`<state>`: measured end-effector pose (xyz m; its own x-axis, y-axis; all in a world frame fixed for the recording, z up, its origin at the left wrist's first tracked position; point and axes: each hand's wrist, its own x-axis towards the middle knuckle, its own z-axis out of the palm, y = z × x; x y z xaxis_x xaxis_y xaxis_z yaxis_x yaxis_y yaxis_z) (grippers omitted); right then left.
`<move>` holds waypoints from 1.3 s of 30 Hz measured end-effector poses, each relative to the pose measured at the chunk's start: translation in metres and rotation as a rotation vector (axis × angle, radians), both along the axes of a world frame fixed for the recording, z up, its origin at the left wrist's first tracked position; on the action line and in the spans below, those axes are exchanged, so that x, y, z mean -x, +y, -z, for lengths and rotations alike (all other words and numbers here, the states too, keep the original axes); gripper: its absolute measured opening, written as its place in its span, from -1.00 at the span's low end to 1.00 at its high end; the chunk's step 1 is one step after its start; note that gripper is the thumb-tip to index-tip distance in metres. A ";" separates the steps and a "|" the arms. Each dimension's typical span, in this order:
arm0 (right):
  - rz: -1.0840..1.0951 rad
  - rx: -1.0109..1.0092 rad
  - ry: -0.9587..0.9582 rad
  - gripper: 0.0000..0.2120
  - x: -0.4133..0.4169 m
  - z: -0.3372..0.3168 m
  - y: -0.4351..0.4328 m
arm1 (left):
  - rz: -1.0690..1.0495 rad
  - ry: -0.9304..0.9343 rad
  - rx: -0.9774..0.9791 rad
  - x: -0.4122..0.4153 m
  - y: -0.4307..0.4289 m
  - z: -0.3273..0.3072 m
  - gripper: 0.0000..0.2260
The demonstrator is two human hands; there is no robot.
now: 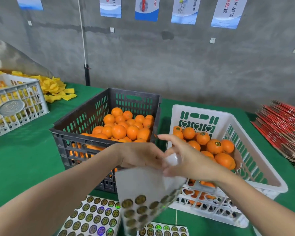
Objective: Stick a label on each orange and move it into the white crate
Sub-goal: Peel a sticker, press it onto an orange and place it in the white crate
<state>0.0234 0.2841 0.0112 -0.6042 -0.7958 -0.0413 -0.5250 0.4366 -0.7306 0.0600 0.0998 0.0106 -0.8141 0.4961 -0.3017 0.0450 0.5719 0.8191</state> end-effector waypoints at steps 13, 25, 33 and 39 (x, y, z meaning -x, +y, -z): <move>0.059 0.032 -0.353 -0.16 -0.016 0.080 0.007 | -0.784 0.459 0.179 0.045 -0.124 0.020 -0.82; 0.223 0.251 0.349 -0.37 0.029 0.024 -0.028 | -0.120 0.137 0.671 0.125 -0.100 0.044 -0.57; 0.268 0.340 0.280 -0.41 0.044 0.026 -0.034 | -0.116 -0.031 0.779 0.162 -0.079 0.064 -0.49; 0.337 0.406 0.148 -0.48 0.050 0.027 -0.033 | -0.120 0.067 0.643 0.154 -0.083 0.068 -0.57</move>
<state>-0.0262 0.2514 -0.0154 -0.8047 -0.4910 0.3338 -0.5147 0.2967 -0.8044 -0.0945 0.0168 -0.0578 -0.8799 0.1385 -0.4546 -0.0105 0.9507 0.3099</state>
